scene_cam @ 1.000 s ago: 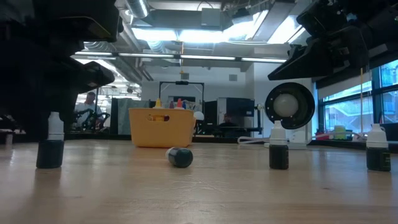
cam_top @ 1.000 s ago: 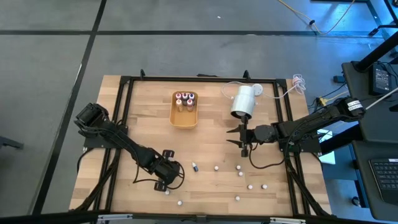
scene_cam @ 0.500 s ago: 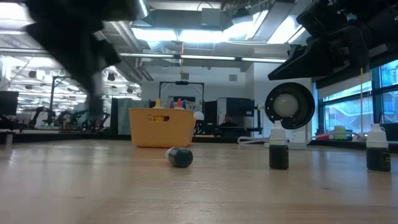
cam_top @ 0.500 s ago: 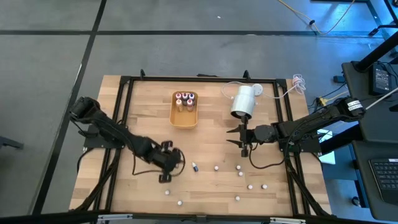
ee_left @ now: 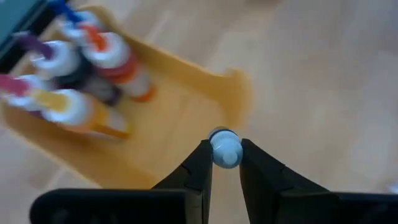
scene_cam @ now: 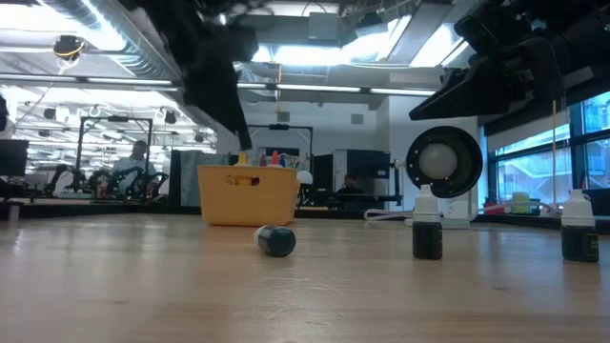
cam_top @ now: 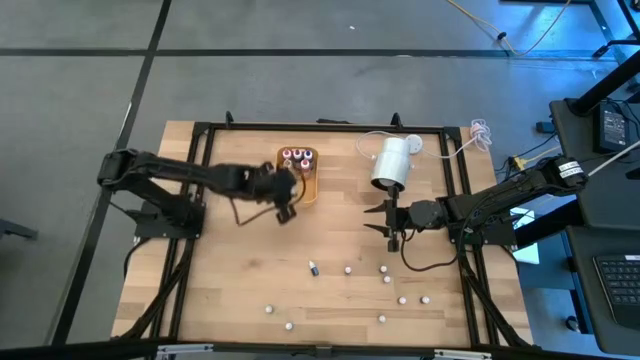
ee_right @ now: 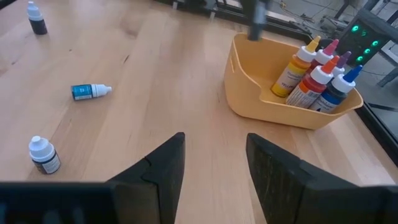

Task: Pick & Place food coloring
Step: Put the left small blue food coloring bottle into the yellow bin

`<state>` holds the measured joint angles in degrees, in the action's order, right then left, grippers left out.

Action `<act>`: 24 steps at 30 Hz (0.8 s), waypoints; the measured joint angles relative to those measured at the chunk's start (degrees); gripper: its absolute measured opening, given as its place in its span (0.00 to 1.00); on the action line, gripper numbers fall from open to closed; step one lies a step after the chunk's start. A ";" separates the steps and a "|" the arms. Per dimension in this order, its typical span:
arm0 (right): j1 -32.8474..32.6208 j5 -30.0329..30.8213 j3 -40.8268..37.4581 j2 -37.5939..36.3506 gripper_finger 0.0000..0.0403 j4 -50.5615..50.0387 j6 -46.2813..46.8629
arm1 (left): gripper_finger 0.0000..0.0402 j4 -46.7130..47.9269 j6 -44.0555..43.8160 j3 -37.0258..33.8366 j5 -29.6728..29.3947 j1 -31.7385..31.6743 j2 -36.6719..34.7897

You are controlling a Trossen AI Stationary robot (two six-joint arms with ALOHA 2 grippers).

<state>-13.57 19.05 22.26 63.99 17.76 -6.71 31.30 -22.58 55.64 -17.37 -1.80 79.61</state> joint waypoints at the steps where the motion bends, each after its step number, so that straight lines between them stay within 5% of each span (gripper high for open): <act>1: 0.02 0.00 0.00 0.00 0.43 0.00 -0.01 | 0.14 -0.09 0.61 0.00 0.95 -2.12 0.25; 9: 1.28 -0.02 0.00 0.00 0.43 -0.36 0.07 | 0.14 -0.14 6.29 0.02 10.12 -14.23 5.22; 24: 1.75 -0.11 0.00 0.00 0.43 -1.41 0.21 | 0.15 -0.49 10.09 0.02 14.52 -18.72 13.77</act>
<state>-11.81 18.94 22.26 63.99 16.35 -6.50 30.82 -12.49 55.66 -2.85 -20.52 93.38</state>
